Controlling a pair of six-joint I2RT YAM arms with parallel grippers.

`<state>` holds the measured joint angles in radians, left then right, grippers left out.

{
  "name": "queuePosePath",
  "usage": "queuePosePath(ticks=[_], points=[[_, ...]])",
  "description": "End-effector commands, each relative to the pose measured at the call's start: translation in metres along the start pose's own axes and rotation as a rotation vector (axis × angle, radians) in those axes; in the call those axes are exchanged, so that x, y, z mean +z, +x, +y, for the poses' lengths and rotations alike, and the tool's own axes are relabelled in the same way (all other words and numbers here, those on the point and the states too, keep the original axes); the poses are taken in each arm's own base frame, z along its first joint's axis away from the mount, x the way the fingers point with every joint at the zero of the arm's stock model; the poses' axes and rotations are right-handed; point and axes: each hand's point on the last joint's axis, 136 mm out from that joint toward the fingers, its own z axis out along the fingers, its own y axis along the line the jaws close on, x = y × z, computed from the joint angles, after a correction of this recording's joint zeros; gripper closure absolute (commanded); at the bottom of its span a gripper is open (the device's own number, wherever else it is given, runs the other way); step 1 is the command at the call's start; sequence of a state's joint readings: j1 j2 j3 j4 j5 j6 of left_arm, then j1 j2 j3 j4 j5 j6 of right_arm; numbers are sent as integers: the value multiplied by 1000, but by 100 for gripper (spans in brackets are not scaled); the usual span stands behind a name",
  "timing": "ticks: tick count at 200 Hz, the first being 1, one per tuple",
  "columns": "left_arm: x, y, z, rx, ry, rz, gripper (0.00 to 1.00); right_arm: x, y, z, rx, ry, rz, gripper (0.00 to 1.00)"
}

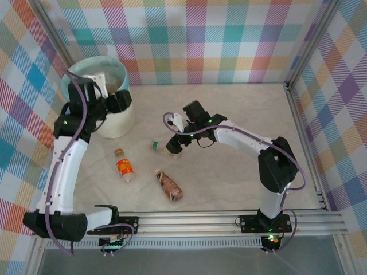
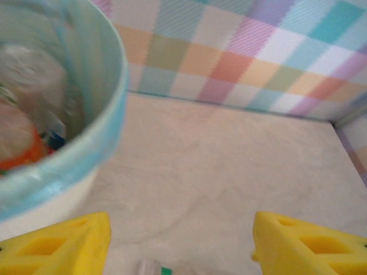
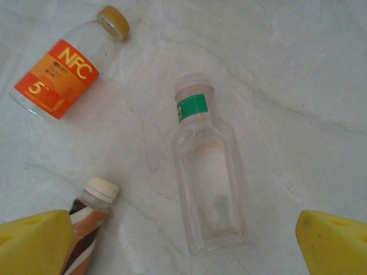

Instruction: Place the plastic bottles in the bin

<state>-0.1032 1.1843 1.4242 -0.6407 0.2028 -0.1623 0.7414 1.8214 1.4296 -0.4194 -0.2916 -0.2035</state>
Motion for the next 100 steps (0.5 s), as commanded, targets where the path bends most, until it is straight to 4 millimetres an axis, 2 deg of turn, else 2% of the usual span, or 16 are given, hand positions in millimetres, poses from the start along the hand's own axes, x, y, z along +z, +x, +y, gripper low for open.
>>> queuePosePath(ticks=[1, 25, 53, 74, 100], points=[[-6, 35, -26, 45, 137, 48, 33, 18, 5, 2, -84, -38, 7, 1], [-6, 79, -29, 41, 154, 151, 33, 31, 13, 1, -85, -58, 26, 0], [-6, 117, -26, -1, 165, 219, 33, 49, 24, -3, -57, -71, 49, 3], [-6, 136, -21, -33, 167, 237, 32, 61, 34, -3, -47, -88, 81, 6], [-5, 146, -13, -47, 134, 247, 32, 73, 45, -2, -51, -93, 110, 7]])
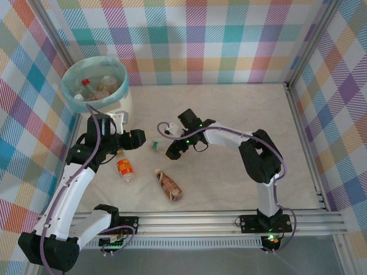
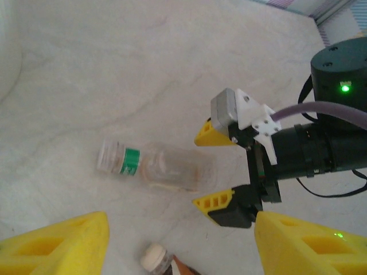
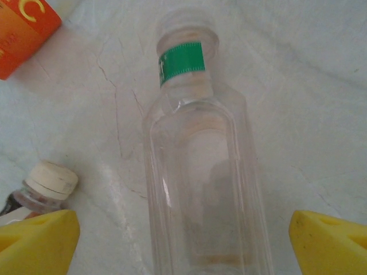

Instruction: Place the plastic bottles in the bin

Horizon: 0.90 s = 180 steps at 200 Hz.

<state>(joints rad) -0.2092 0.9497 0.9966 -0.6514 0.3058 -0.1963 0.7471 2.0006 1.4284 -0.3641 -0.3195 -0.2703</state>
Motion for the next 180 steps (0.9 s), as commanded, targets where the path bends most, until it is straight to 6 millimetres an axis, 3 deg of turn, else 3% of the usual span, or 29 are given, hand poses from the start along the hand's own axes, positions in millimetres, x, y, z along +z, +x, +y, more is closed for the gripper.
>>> queuePosePath(ticks=[1, 32, 54, 73, 128, 180], points=[[-1, 3, -3, -16, 16, -13, 32, 12, 1, 8, -32, -38, 4, 7], [-2, -2, 6, -19, -43, -34, 32, 20, 5, 10, -33, -54, 19, 16], [-3, -9, 8, -23, -63, -52, 32, 20, 5, 9, -28, -52, 30, 31], [-4, -15, 6, -26, -65, -61, 32, 14, 2, 10, -31, -46, 19, 37], [-13, -38, 0, -42, -71, -115, 31, -21, -11, 21, -48, -32, -47, 39], [-3, -53, -22, -65, -1, -83, 30, -72, -29, 32, 26, -93, -219, 44]])
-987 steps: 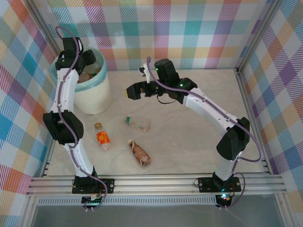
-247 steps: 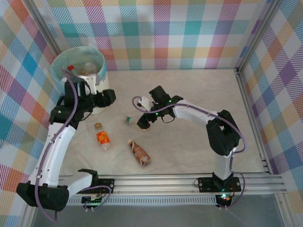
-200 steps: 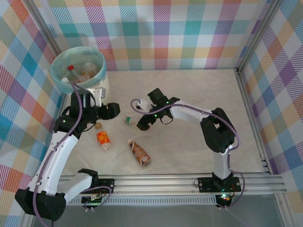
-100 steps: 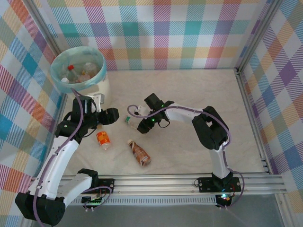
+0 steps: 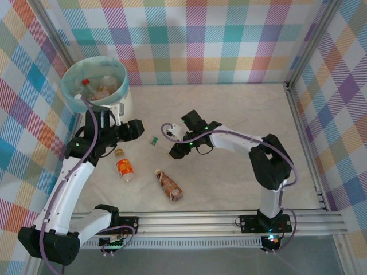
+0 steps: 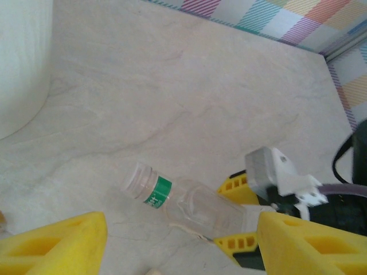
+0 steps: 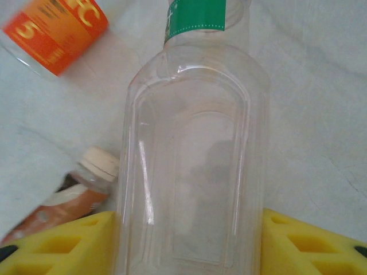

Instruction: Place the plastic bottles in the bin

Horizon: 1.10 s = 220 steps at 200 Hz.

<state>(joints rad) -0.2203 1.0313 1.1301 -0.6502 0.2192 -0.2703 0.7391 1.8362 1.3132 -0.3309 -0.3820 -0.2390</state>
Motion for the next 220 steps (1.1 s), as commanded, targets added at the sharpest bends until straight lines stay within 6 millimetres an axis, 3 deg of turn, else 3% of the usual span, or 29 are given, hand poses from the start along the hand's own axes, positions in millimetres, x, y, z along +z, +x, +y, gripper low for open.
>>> queuePosePath(ticks=[1, 54, 97, 168, 220], points=[[2, -11, -20, -15, 56, -9, 30, -30, -25, 10, 26, -53, -136, 44], [30, -28, -45, -108, 139, -27, 28, -88, -57, 32, -6, -80, -310, 47], [41, -38, -44, -182, 126, -61, 27, -121, -77, 53, -8, -116, -426, 48], [51, -28, -88, -224, 338, 15, 30, -137, -82, 71, -41, -175, -504, 49], [47, -30, -101, -208, 368, 19, 53, -138, -80, 70, -41, -160, -500, 47]])
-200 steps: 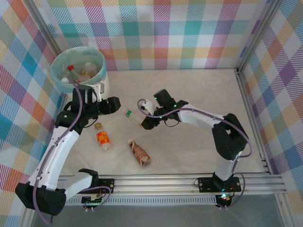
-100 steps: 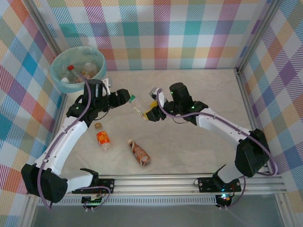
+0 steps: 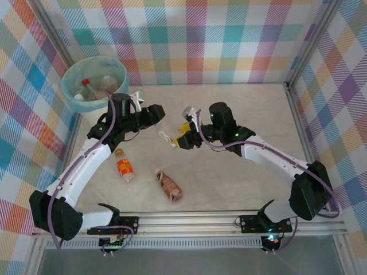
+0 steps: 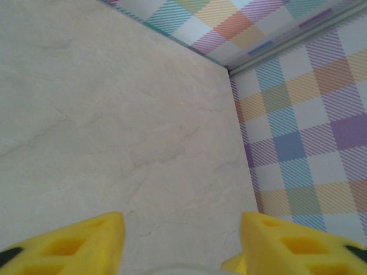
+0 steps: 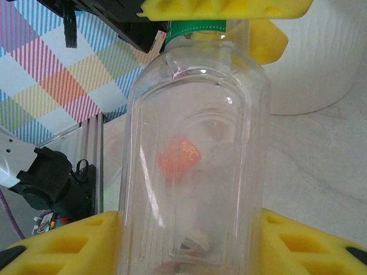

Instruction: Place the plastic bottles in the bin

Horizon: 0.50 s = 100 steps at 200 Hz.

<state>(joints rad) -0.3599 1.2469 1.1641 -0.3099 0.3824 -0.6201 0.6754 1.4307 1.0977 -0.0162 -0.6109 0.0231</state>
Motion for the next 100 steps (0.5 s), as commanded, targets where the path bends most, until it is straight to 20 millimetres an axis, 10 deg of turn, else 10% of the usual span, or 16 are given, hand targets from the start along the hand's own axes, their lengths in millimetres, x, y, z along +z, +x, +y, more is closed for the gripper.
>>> queuePosePath(ticks=[1, 53, 100], points=[[-5, -5, -22, 25, 61, -13, 54, -6, -14, 12, -45, -29, -45, 47], [-36, -36, -39, 85, 9, -126, 64, -11, -32, 2, -17, 59, -73, 23], [-90, -105, -66, 265, -107, -330, 66, -11, -78, 5, 20, 65, -139, 14]])
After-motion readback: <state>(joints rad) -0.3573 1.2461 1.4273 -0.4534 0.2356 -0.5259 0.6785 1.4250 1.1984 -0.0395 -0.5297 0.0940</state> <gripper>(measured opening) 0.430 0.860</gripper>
